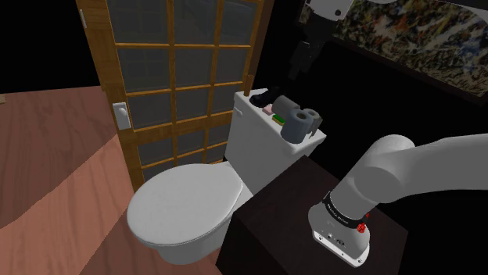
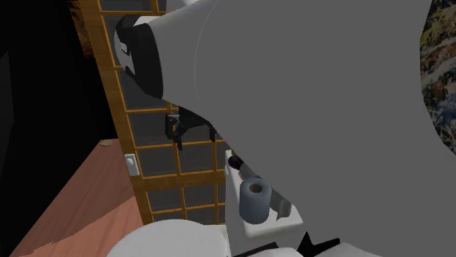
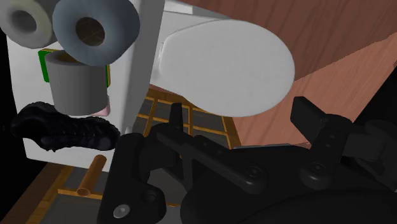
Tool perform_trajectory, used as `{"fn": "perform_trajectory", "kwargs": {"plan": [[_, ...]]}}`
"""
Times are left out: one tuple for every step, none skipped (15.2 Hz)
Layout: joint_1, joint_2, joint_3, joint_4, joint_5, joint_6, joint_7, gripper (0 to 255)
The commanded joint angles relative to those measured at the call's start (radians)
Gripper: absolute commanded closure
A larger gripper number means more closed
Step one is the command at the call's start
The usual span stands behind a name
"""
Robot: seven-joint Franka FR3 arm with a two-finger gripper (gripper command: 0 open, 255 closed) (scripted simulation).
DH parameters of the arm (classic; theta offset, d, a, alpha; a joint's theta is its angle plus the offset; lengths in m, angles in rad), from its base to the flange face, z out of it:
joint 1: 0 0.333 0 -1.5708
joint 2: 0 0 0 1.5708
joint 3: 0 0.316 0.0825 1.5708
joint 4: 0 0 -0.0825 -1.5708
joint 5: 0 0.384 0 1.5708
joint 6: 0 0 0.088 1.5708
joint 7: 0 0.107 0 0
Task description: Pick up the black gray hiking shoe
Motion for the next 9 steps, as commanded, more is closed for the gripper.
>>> {"fn": "perform_trajectory", "kwargs": {"plan": [[0.000,0.000,0.000,0.000,0.000,0.000,0.000,0],[-0.006,0.025,-0.018,0.003,-0.008,0.016,-0.021,0],[-0.011,0.051,-0.036,0.008,-0.016,0.031,-0.041,0],[-0.016,0.078,-0.054,0.014,-0.024,0.047,-0.062,0],[-0.021,0.106,-0.072,0.021,-0.030,0.062,-0.082,0],[-0.025,0.135,-0.089,0.030,-0.036,0.077,-0.102,0],[-0.029,0.165,-0.107,0.040,-0.041,0.091,-0.122,0],[-0.033,0.196,-0.124,0.051,-0.045,0.105,-0.143,0],[-0.037,0.227,-0.140,0.063,-0.048,0.118,-0.163,0]]}}
